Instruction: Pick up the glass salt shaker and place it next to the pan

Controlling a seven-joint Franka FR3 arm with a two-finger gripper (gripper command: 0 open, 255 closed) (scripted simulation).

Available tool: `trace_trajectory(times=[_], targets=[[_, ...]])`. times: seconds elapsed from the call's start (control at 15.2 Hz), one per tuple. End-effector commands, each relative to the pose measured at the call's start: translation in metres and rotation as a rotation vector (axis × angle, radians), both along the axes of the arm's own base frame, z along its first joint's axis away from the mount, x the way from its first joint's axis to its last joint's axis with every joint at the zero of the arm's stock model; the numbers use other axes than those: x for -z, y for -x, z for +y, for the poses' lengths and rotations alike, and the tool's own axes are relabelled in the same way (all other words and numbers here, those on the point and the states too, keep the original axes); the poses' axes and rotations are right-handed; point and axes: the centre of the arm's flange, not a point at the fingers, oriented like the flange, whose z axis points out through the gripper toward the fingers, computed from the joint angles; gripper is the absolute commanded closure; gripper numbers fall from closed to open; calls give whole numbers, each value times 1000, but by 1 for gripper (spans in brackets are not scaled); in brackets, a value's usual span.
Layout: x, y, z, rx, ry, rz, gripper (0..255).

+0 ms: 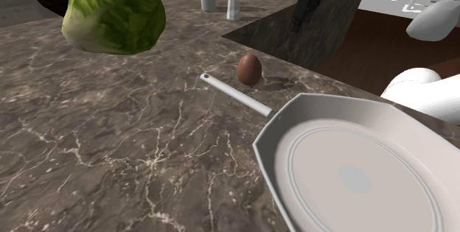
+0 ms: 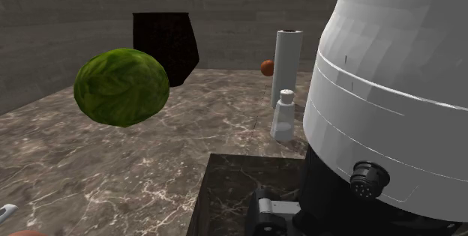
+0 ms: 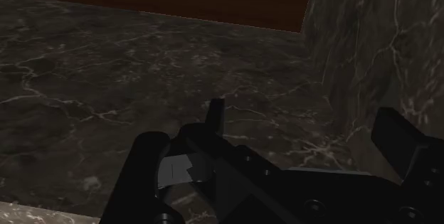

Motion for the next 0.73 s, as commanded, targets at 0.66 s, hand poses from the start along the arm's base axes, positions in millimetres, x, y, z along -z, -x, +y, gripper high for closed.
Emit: trace_trajectory(times=[0.66], targets=[[-33,-120,-3,17,-86,-47,0]])
